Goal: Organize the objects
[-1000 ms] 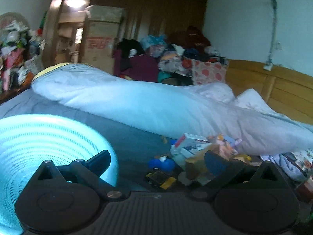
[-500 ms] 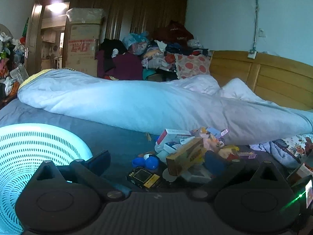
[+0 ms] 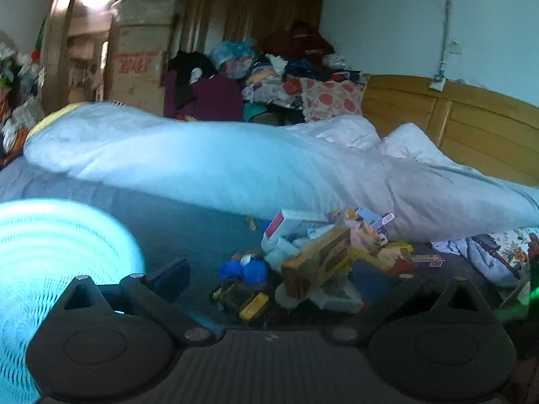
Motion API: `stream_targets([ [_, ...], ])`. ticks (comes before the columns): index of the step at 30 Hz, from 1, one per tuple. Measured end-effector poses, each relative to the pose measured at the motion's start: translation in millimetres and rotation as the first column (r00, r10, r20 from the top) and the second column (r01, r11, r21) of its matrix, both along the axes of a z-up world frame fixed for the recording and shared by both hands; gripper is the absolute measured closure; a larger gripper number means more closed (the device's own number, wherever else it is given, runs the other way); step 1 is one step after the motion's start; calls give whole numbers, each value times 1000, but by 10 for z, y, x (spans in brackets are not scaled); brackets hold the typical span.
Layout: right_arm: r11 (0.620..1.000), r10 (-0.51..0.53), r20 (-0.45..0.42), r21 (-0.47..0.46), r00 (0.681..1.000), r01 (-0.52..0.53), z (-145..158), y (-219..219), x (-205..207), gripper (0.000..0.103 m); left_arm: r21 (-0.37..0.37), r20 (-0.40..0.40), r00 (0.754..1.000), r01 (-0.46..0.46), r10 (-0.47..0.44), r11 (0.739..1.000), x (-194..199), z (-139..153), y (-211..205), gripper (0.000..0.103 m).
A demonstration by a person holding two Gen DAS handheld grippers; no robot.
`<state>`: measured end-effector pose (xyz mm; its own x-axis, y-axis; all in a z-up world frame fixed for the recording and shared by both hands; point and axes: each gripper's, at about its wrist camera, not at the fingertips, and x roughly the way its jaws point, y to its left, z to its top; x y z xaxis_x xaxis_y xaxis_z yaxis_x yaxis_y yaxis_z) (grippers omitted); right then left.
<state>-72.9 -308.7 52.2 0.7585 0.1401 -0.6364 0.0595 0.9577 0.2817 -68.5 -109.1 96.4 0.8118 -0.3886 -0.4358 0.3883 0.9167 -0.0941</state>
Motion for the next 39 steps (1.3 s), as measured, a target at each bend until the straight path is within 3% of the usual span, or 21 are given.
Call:
stream_targets([
  [4,995,81,95,-60,992,-75,-88,113,405,94,58,21,999,38,-39,998,258,-86,-292,0],
  [6,986,157,102,-73,982,-150,-193,239,526,72,89,11,998,56,-58,994,339,-161,-392,0],
  [7,986,165,85,-7,983,-165,-240,236,545,46,111,9,998,64,-65,992,356,-205,-428,0],
  [8,988,143,105,44,984,-149,-241,202,481,41,135,9,997,69,-71,988,364,-243,-454,0],
  [11,995,81,121,54,989,-88,-222,129,232,41,179,9,996,89,-92,980,377,-348,-494,0],
  [15,997,46,55,61,997,-50,-367,15,217,41,203,5,994,108,-111,973,428,-437,-612,0],
  [18,998,20,81,51,997,-24,-283,16,99,41,199,-4,991,128,-130,972,405,-453,-656,0],
  [20,999,36,105,26,994,-39,-220,44,-33,33,201,-16,990,140,-139,970,386,-486,-661,0],
  [23,998,56,101,-17,993,-54,-161,78,-238,31,190,-46,989,144,-137,971,375,-563,-672,0],
  [28,992,85,103,-105,991,-74,-107,138,-405,29,189,-107,979,194,-176,963,330,-747,-772,0],
  [31,993,63,130,-103,989,-50,-72,86,-463,29,191,-110,970,234,-216,953,268,-783,-835,1],
  [33,998,43,188,-57,981,-33,3,0,-534,30,201,-103,971,234,-217,951,256,-807,-848,1],
  [36,985,-15,273,170,962,-33,209,-247,-560,31,194,-127,975,207,-184,959,321,-875,-808,1],
  [38,942,-62,293,332,954,-40,300,-425,-509,30,185,-141,977,186,-161,965,362,-910,-774,0],
  [39,893,-99,291,447,952,-44,314,-559,-455,30,173,-149,978,174,-149,969,379,-926,-752,1],
])
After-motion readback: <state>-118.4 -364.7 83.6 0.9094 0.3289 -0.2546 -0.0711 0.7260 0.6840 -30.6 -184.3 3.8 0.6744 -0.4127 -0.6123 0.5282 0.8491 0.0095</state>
